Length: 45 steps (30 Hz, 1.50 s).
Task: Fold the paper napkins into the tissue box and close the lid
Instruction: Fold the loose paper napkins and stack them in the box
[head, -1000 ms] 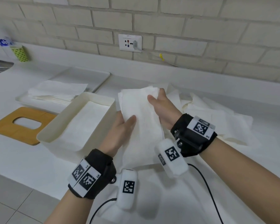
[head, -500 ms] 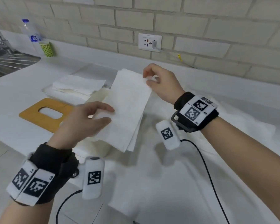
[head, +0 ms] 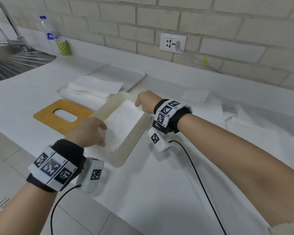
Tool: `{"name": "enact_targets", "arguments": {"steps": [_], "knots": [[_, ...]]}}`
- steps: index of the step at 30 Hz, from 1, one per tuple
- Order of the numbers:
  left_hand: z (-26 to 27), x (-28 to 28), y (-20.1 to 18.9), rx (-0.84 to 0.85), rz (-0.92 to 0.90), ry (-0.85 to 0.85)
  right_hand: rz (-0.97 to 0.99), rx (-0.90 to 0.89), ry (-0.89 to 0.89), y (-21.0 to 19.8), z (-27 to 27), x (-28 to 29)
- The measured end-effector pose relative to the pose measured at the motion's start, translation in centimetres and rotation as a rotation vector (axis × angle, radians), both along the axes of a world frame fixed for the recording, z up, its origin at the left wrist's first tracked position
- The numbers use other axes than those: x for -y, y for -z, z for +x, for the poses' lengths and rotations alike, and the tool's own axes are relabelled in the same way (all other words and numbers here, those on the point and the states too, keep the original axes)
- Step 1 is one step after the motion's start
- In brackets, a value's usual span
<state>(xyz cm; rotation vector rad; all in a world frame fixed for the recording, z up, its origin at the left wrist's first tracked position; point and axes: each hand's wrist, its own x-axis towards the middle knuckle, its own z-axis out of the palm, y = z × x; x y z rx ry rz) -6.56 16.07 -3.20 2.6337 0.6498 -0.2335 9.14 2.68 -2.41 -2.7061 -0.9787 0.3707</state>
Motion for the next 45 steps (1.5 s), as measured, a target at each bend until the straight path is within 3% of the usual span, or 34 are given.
{"name": "enact_targets", "arguments": {"steps": [6, 9, 12, 15, 21, 23, 27, 31, 34, 38, 42, 45], "knots": [[0.6, 0.9, -0.2, -0.171, 0.259, 0.179, -0.385, 0.057, -0.142, 0.3, -0.3, -2.1], [0.7, 1.2, 0.1, -0.228, 0.416, 0.265, -0.458, 0.116, -0.161, 0.4, -0.7, -2.5], [0.8, 2.1, -0.3, -0.267, 0.32, 0.296, -0.464, 0.123, -0.233, 0.5, -0.7, -2.7], [0.9, 2.8, -0.9, -0.272, 0.261, 0.349, -0.48, 0.005, -0.275, 0.8, -0.4, -2.7], [1.3, 3.9, -1.2, -0.393, 0.344, 0.457, -0.534, 0.057, -0.306, 0.9, -1.1, -2.4], [1.1, 4.0, -1.6, -0.394, 0.294, 0.459, -0.482, 0.024, -0.284, 1.0, -1.1, -2.7], [-0.3, 3.7, -2.9, -0.286, 0.08, 0.346, -0.156, 0.024, -0.233, 0.5, -1.2, -0.7], [-1.7, 5.2, -4.5, 0.064, -0.052, 0.21, 0.094, 0.131, -0.166, 0.1, -2.3, 4.2], [-1.8, 8.7, -5.4, 0.3, -0.17, 0.29, 0.143, 0.192, -0.094, -0.1, -3.8, 8.9], [-0.1, 13.9, -3.8, 0.386, -0.251, 0.434, -0.086, 0.254, 0.013, 0.7, -5.7, 15.9], [2.7, 18.4, -0.9, 0.262, -0.204, 0.61, -0.431, 0.17, 0.148, 2.1, -7.1, 22.5], [4.6, 21.1, 1.0, 0.154, -0.126, 0.752, -0.562, 0.043, 0.227, 3.4, -8.1, 25.5]]}}
